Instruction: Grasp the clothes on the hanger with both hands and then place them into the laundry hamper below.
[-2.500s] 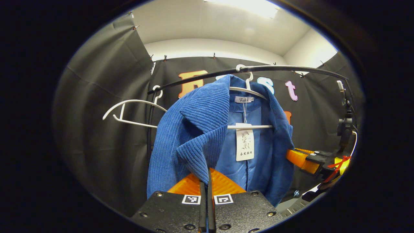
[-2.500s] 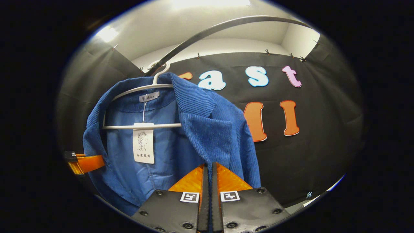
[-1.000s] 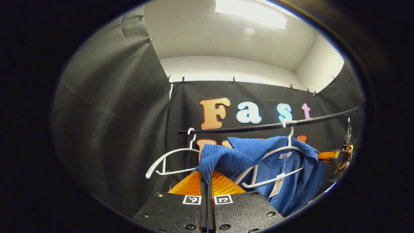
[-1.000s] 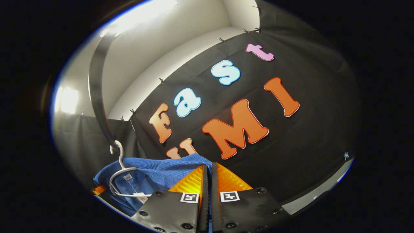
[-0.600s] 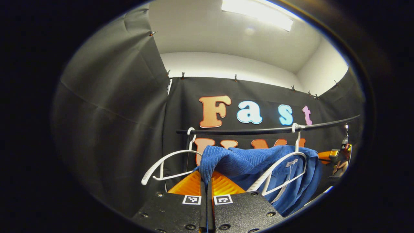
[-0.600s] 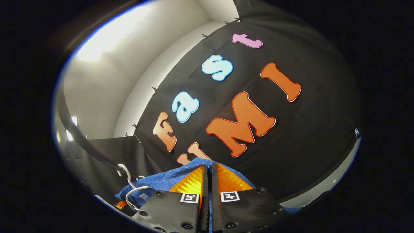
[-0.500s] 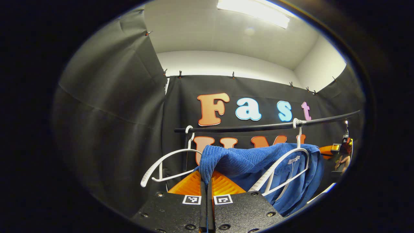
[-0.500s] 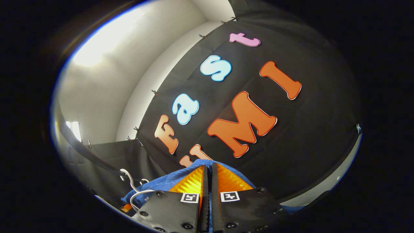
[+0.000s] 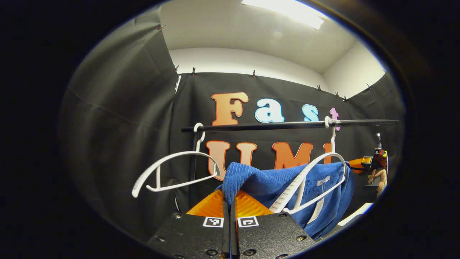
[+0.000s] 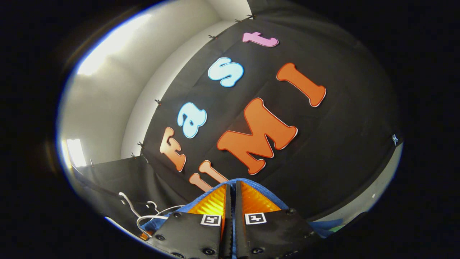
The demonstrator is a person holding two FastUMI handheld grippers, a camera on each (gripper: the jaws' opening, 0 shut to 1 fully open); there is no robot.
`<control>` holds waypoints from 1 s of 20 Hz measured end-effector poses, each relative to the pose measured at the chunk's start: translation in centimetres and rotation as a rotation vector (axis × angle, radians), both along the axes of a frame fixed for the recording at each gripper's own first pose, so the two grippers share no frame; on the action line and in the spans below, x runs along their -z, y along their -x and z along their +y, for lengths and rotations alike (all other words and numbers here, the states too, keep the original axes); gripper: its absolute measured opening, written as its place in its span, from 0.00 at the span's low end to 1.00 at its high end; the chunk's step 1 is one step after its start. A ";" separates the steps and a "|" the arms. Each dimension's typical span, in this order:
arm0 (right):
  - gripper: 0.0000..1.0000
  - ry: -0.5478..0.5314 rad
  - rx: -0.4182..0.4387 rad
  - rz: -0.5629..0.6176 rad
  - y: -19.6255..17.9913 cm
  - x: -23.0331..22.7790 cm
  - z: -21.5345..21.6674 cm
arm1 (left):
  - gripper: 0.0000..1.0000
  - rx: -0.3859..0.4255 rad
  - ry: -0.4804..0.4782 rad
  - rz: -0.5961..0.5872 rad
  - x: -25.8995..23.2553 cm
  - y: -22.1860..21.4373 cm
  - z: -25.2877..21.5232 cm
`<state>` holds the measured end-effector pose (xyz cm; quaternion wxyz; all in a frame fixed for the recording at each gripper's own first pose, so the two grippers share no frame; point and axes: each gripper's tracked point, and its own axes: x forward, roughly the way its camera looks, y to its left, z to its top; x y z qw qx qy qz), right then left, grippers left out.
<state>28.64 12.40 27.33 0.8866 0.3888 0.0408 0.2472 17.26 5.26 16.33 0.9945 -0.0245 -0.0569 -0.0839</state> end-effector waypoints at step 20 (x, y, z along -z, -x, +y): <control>0.09 0.185 0.120 0.066 0.1 7.7 -4.0 | 0.01 -0.019 -0.053 0.048 6.7 3.5 -1.3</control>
